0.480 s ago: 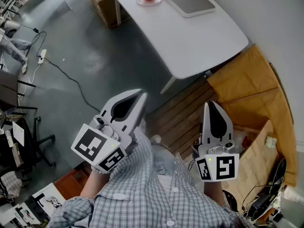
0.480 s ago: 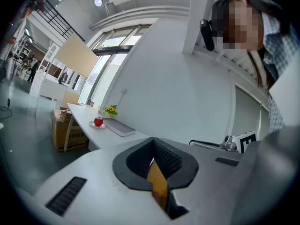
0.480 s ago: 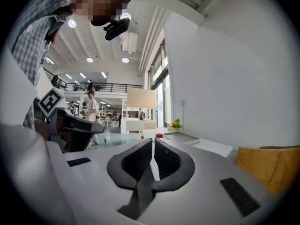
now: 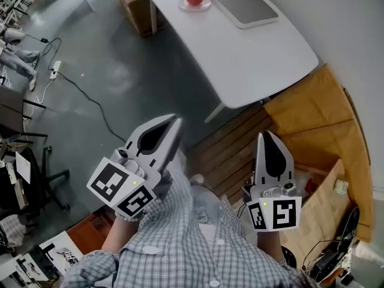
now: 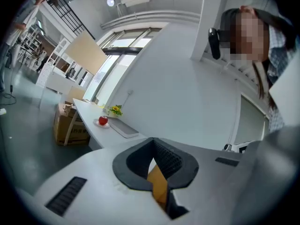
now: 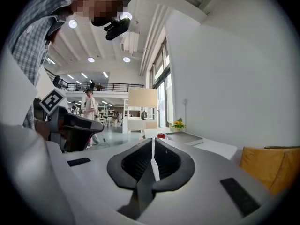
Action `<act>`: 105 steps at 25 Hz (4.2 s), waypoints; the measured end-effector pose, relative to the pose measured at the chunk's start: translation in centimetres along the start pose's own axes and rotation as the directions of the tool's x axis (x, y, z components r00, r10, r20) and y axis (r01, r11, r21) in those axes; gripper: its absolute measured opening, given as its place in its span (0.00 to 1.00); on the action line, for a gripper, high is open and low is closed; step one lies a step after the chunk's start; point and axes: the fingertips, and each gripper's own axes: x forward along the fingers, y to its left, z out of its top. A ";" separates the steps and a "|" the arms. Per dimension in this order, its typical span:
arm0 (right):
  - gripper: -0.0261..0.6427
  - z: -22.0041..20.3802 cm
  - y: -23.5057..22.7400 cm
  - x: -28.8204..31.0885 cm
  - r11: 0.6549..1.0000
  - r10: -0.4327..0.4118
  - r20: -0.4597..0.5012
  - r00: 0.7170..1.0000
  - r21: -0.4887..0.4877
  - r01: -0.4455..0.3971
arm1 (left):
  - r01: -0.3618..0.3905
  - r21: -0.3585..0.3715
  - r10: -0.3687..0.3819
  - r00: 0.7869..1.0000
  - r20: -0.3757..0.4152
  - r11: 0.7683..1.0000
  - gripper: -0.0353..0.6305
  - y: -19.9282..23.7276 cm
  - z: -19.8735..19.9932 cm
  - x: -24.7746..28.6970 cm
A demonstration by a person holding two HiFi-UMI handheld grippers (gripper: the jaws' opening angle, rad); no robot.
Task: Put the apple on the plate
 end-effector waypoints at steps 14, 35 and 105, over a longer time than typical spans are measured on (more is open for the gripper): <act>0.08 0.9 1.3 11.6 0.996 0.058 -0.030 0.998 0.074 -0.056 | -0.088 -0.013 0.088 0.996 0.011 0.996 0.07 9.3 5.1 2.5; 0.08 14.0 4.4 27.1 0.998 -0.042 -0.030 0.999 -0.050 0.041 | -0.015 0.029 0.014 0.999 0.036 0.999 0.07 21.7 21.0 6.5; 0.09 -10.6 -8.6 51.9 0.756 -0.178 -0.610 0.772 0.418 0.504 | 0.416 0.147 -0.047 0.420 -0.906 0.897 0.07 44.9 5.3 46.1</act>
